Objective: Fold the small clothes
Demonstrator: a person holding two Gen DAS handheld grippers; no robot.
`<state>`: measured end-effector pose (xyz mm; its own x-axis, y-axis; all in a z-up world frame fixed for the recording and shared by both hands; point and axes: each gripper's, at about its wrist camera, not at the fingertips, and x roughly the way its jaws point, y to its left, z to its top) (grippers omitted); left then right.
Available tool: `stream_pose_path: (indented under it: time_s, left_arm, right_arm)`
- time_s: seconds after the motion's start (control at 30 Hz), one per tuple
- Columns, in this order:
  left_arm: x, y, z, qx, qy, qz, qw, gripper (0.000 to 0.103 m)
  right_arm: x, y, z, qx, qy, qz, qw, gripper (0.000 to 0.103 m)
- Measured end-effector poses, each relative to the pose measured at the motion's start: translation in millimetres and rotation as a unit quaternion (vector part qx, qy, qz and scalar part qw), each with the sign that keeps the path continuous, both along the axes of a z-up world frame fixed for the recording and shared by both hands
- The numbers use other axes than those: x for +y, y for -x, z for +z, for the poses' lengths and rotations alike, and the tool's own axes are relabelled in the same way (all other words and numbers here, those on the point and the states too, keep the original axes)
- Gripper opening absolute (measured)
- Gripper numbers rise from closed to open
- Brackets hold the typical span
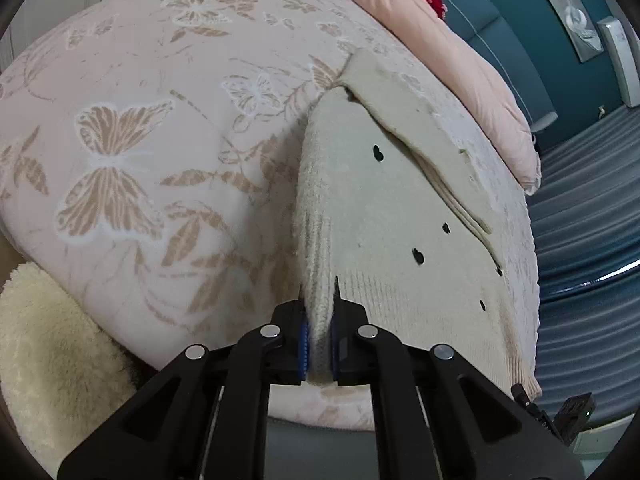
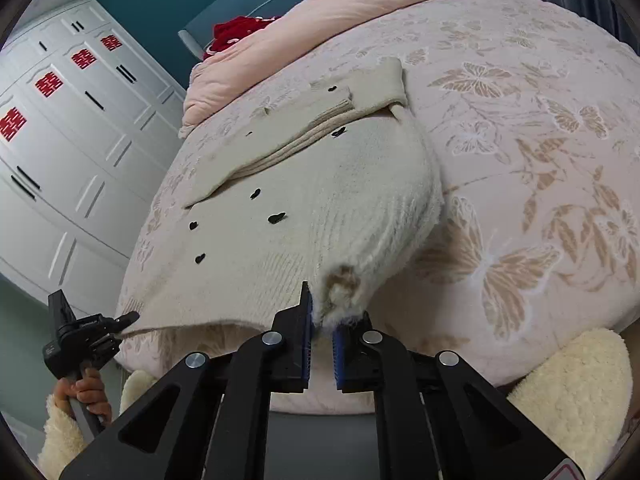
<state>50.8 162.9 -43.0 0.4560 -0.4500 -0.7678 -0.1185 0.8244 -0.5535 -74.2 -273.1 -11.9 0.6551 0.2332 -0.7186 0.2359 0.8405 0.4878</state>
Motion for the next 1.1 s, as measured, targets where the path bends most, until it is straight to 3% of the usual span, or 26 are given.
stream_pose_path:
  time_s: [0.17, 0.27, 0.33, 0.43, 0.53, 0.63, 0.67, 0.73, 0.8, 0.83, 0.87, 0.93, 1.0, 1.1]
  left_arm:
    - [0.4, 58.0, 27.4, -0.012, -0.01, -0.052, 0.9985, 0.006]
    - [4.1, 97.5, 35.8, 0.005, -0.002, -0.08, 0.9968, 0.006]
    - [10.6, 119.8, 51.4, 0.0, 0.002, -0.087, 0.9962, 0.006]
    - [15.9, 125.2, 88.7, -0.039, 0.015, -0.08, 0.996, 0.006]
    - [9.4, 81.6, 117.1, -0.084, 0.023, -0.075, 0.9933, 0.007]
    - [-12.0, 4.8, 126.0, -0.126, -0.013, -0.066, 0.9897, 0.008]
    - [-21.7, -22.5, 122.2, -0.128, -0.033, -0.055, 0.9896, 0.012]
    - [-39.9, -72.4, 104.2, -0.12, -0.038, -0.058, 0.9903, 0.019]
    - [-52.5, -106.0, 81.3, -0.101, -0.068, -0.044, 0.9916, 0.053]
    - [-54.5, -116.4, 71.2, -0.09, -0.083, -0.032, 0.9919, 0.052]
    - [-53.9, -120.8, 63.3, -0.083, -0.09, -0.022, 0.9923, 0.053]
    - [-53.1, -126.7, 48.7, -0.072, -0.084, -0.037, 0.9932, 0.065]
    - [-52.2, -128.9, 34.5, -0.065, -0.093, -0.048, 0.9924, 0.073]
    - [-55.8, -137.1, 16.5, -0.067, -0.136, -0.058, 0.9868, 0.074]
  right_arm:
    - [-11.2, 46.2, 19.3, -0.024, 0.008, 0.068, 0.997, 0.007]
    - [-6.8, 70.1, 43.4, -0.066, 0.011, 0.19, 0.979, 0.008]
    - [-9.7, 82.2, 74.8, -0.111, -0.002, 0.239, 0.965, 0.008]
    - [-18.2, 87.6, 120.4, -0.179, 0.0, 0.245, 0.953, 0.008]
    - [-23.9, 57.5, 140.5, -0.208, 0.014, 0.218, 0.953, 0.009]
    - [-40.9, -6.4, 125.9, -0.187, 0.018, 0.152, 0.97, 0.014]
    - [-49.1, -30.3, 114.4, -0.166, 0.024, 0.115, 0.979, 0.02]
    - [-67.6, -67.6, 86.3, -0.107, 0.046, 0.02, 0.993, 0.033]
    - [-78.7, -82.8, 65.4, -0.065, 0.071, -0.046, 0.994, 0.035]
    - [-81.9, -83.2, 57.4, -0.058, 0.07, -0.059, 0.994, 0.037]
    - [-83.0, -81.5, 50.7, -0.057, 0.071, -0.064, 0.994, 0.047]
    - [-79.8, -75.5, 38.3, -0.052, 0.099, -0.065, 0.992, 0.065]
    - [-76.8, -81.2, 22.3, -0.023, 0.141, -0.043, 0.989, 0.068]
    - [-80.3, -100.3, -2.2, 0.018, 0.164, -0.027, 0.986, 0.068]
